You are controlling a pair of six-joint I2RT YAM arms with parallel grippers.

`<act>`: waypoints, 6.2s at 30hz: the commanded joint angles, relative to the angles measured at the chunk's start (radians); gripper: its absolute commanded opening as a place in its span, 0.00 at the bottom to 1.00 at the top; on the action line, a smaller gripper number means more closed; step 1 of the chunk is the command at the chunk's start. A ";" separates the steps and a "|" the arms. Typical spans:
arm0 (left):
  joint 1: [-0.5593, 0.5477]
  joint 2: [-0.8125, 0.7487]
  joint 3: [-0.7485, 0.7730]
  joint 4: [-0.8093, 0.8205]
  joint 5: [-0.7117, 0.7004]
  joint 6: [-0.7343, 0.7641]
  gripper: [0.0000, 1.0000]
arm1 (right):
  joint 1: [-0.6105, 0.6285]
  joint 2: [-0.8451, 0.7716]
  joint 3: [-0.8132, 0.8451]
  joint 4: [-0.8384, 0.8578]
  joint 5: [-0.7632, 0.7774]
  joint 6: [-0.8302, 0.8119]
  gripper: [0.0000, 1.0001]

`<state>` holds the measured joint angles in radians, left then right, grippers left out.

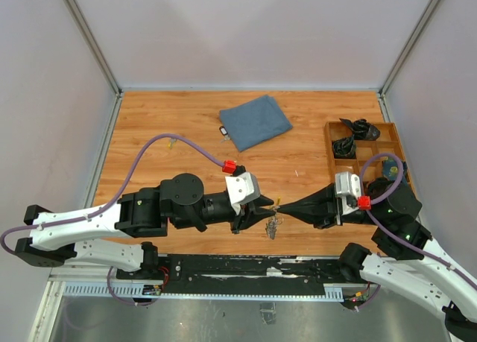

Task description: Put the keys on the keyring

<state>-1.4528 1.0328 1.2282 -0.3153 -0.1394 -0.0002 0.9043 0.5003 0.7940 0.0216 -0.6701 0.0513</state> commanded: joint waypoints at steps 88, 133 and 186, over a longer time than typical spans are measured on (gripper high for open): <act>0.080 0.364 0.430 -0.762 -0.171 0.083 0.00 | 0.381 0.129 -0.226 0.176 0.714 -0.497 0.29; 0.080 0.036 0.164 -0.311 -0.116 0.056 0.33 | 0.381 -0.009 -0.186 0.225 0.665 -0.406 0.00; 0.080 -0.036 0.042 -0.096 0.133 0.101 0.01 | 0.380 -0.083 -0.159 0.383 0.487 -0.273 0.00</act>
<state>-1.3701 0.9962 1.2617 -0.4202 0.0113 0.0986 1.2758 0.4419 0.5980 0.3191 -0.1825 -0.2329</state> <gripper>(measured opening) 0.013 0.012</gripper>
